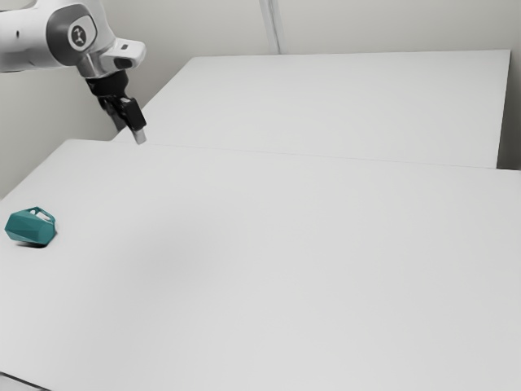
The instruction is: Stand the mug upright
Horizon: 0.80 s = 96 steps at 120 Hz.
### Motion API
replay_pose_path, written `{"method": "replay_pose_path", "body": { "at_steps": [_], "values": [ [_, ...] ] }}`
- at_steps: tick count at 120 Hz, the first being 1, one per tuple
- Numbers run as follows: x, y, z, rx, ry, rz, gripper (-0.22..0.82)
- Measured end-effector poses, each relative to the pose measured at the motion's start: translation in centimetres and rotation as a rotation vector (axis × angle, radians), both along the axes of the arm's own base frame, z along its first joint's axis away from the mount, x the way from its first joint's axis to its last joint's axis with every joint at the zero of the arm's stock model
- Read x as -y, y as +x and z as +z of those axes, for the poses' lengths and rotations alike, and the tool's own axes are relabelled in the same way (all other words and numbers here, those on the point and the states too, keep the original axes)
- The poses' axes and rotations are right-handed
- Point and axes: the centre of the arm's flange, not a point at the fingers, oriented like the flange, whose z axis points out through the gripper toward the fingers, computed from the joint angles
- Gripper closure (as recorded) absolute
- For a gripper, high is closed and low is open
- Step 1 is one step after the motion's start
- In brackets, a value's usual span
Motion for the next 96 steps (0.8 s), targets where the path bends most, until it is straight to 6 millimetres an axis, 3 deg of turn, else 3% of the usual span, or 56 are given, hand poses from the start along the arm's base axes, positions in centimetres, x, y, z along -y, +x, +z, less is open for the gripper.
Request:
{"method": "replay_pose_path", "body": {
  "at_steps": [16,24,32,50,62,81,96],
  "values": [
    [-1.2,-0.2,-0.4,-0.011,0.000,0.065,0.00],
    [-2.7,-0.5,-2.3,-0.026,-0.002,0.110,0.00],
    [-5.5,-1.4,-4.7,-0.038,-0.008,0.176,0.00],
    [-12.9,-5.5,-7.1,-0.009,-0.025,0.347,0.00],
    [-17.3,-8.8,-6.8,0.034,-0.035,0.456,0.00],
    [-21.1,-12.6,-7.4,0.080,-0.091,0.558,0.00],
    [-26.1,-16.1,-8.1,0.126,-0.142,0.655,0.00]
  ]
}}
